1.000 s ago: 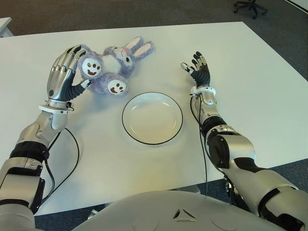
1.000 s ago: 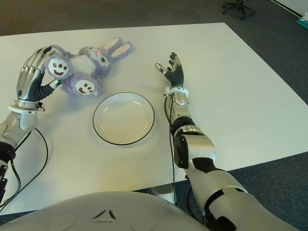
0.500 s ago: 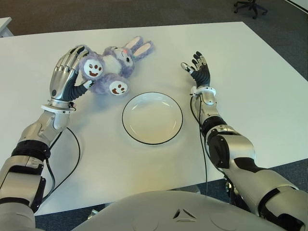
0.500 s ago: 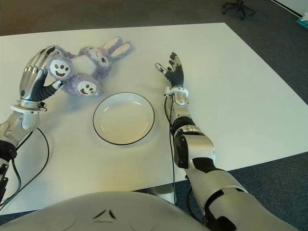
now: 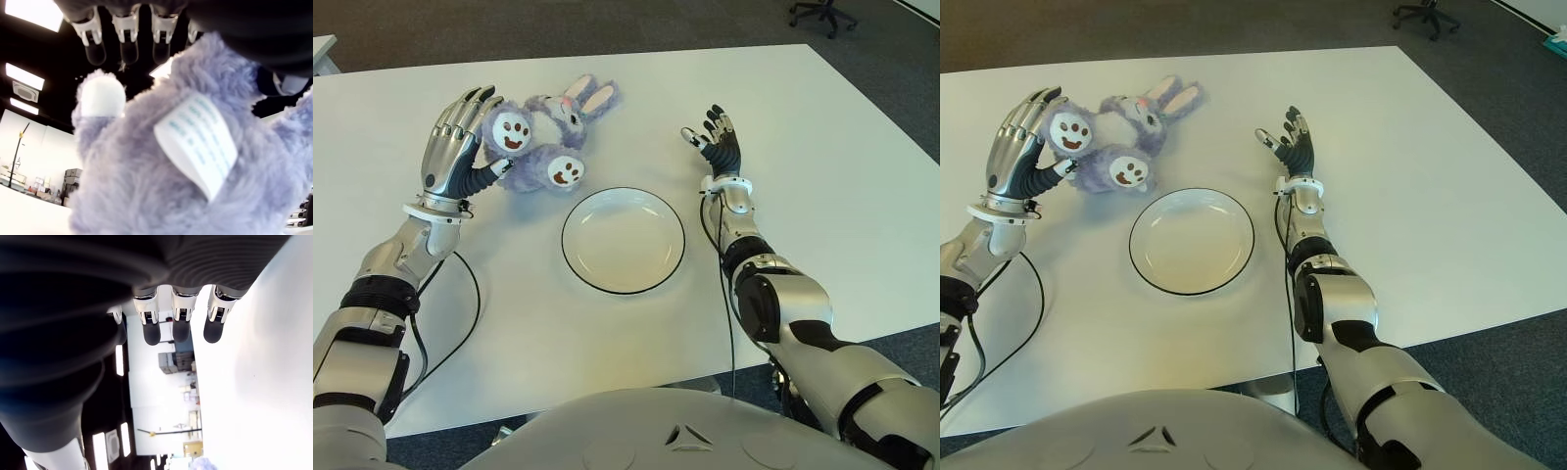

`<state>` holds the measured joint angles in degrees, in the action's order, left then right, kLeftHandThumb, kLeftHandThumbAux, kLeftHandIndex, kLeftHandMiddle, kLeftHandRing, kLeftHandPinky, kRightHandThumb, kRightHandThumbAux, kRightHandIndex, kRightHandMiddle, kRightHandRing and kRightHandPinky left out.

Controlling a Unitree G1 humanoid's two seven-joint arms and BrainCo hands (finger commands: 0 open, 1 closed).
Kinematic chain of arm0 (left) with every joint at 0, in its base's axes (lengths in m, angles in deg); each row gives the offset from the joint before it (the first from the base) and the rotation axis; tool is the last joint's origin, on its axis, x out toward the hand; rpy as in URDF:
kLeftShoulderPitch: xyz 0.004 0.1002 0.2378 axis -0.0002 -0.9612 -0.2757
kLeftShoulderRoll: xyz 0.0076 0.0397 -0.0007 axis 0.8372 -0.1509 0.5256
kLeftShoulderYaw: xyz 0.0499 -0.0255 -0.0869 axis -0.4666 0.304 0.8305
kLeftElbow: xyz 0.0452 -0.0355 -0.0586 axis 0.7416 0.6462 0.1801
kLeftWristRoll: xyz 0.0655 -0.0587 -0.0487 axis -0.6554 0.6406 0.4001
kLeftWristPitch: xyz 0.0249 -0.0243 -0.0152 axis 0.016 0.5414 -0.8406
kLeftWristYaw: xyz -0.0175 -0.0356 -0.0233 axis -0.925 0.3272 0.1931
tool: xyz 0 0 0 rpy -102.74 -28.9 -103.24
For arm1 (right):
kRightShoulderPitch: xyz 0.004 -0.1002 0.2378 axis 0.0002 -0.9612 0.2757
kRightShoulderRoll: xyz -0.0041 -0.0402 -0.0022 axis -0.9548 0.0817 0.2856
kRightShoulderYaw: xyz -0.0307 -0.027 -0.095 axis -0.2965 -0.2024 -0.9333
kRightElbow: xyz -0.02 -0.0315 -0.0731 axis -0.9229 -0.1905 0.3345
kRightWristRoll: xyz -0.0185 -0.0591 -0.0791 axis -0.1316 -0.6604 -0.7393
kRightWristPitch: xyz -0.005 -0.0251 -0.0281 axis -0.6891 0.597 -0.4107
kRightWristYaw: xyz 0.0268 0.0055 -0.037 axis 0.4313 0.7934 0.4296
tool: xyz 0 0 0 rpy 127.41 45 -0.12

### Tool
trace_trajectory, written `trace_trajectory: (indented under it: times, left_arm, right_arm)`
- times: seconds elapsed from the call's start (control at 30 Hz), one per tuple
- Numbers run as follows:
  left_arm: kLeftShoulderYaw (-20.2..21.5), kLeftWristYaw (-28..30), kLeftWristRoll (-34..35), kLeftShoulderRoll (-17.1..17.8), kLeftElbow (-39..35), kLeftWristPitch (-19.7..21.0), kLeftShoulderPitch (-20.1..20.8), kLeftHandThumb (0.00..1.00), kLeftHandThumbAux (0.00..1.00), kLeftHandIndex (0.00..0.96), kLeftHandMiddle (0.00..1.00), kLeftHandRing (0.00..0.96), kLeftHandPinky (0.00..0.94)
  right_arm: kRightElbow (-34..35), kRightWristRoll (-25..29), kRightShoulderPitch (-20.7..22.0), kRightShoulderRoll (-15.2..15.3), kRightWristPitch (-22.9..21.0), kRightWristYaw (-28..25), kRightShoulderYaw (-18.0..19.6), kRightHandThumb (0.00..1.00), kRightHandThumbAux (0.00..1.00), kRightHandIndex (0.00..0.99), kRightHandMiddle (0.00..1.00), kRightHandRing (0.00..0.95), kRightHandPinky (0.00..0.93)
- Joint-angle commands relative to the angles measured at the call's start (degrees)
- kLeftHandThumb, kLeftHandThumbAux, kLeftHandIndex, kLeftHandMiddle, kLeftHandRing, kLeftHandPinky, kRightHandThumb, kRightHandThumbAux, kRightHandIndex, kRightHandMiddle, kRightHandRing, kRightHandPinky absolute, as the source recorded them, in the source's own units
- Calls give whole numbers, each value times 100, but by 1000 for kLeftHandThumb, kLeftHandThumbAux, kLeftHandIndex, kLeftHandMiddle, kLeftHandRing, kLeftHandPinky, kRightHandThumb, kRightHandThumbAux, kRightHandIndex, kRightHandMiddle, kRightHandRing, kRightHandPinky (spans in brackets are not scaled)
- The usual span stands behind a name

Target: Put the doll into the plate.

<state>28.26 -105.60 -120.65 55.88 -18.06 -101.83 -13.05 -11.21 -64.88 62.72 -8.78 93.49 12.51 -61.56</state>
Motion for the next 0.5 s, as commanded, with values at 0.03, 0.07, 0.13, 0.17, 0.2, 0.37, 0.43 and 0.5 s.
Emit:
trace_trajectory:
  times: [0.03, 0.07, 0.13, 0.17, 0.2, 0.37, 0.43, 0.5]
  left_arm:
    - [-134, -117, -198, -108, -11, 16, 199, 438, 150, 0, 0, 0, 31]
    - [-143, -132, -204, -109, -10, -3, 203, 438, 152, 0, 0, 0, 38]
    - [-146, -147, -198, -87, 19, -67, 192, 438, 156, 0, 0, 10, 44]
    - [-143, -151, -193, -73, 38, -103, 184, 437, 160, 0, 0, 25, 51]
    - [-151, -127, -195, -93, 27, -95, 209, 437, 160, 0, 0, 28, 52]
    - [-198, -109, -253, -150, -46, -70, 301, 439, 161, 0, 0, 0, 8]
    - [-229, -152, -299, -154, -74, -58, 313, 441, 161, 0, 0, 0, 0]
    - [-260, -199, -344, -156, -94, -45, 317, 449, 162, 0, 0, 0, 0]
  right_arm:
    - [-333, -19, -514, -95, -284, 15, 1, 130, 794, 56, 40, 37, 70]
    - [-334, -21, -514, -90, -286, 14, 0, 129, 794, 56, 40, 37, 70]
    - [-335, -24, -515, -82, -291, 14, -3, 128, 794, 55, 38, 36, 69]
    - [-335, -26, -514, -80, -294, 14, -4, 127, 792, 53, 37, 35, 68]
    - [-336, -26, -513, -79, -295, 16, -4, 127, 792, 53, 37, 35, 67]
    - [-339, -21, -510, -77, -295, 19, 2, 128, 792, 52, 37, 34, 70]
    - [-340, -19, -509, -77, -294, 19, 4, 128, 792, 52, 37, 34, 71]
    - [-340, -19, -510, -77, -293, 19, 5, 128, 793, 55, 37, 34, 71]
